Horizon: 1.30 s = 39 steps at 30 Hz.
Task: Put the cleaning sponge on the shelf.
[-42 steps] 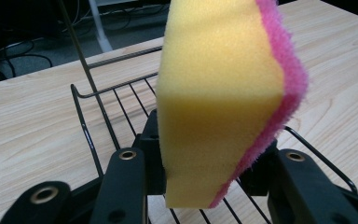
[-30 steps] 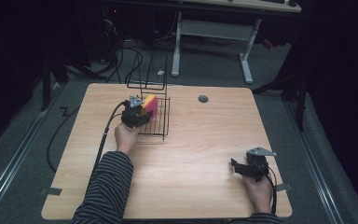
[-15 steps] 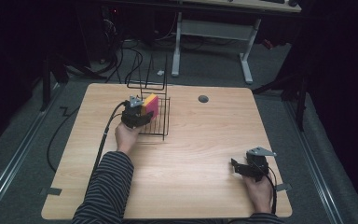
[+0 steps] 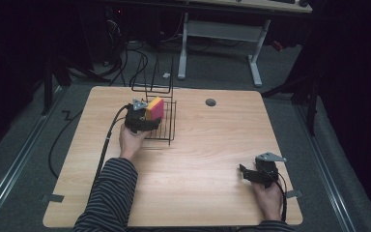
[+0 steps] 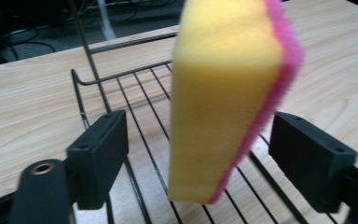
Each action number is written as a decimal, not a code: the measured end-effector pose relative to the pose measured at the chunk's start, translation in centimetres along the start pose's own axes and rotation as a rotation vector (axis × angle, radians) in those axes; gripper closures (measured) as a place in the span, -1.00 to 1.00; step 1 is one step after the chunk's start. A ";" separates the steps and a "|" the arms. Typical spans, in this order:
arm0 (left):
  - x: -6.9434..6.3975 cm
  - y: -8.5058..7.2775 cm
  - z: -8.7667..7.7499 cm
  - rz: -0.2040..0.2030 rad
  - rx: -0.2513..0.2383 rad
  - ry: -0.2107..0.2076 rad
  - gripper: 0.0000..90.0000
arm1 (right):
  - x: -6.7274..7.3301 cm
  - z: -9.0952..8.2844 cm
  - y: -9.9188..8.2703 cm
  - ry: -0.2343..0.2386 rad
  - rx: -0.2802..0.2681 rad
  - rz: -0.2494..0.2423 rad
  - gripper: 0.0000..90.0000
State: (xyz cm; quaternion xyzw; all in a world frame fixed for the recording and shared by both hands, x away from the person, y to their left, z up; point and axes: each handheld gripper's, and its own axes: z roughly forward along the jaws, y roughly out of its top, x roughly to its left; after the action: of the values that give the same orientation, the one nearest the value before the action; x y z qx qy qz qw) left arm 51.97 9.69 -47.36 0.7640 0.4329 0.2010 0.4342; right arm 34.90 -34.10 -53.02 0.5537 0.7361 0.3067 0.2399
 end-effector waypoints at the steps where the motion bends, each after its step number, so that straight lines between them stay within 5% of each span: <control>1: 0.0 0.0 -0.1 0.001 -0.002 0.006 -0.62 | 0.0 0.0 0.0 0.000 0.000 0.000 -0.42; 17: 0.1 -0.5 -2.5 0.008 0.006 -0.037 -0.74 | 0.0 0.0 0.0 0.000 -0.001 -0.002 -0.42; 39: 1.0 -1.9 -6.3 -0.020 -0.053 -0.031 -0.69 | 0.0 0.0 0.0 0.000 -0.001 -0.002 -0.41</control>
State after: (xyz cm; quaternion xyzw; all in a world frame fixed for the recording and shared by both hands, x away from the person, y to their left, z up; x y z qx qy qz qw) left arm 47.25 14.05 -45.58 0.7509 0.4280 0.1963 0.4631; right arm 34.92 -34.11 -53.02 0.5530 0.7364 0.3068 0.2405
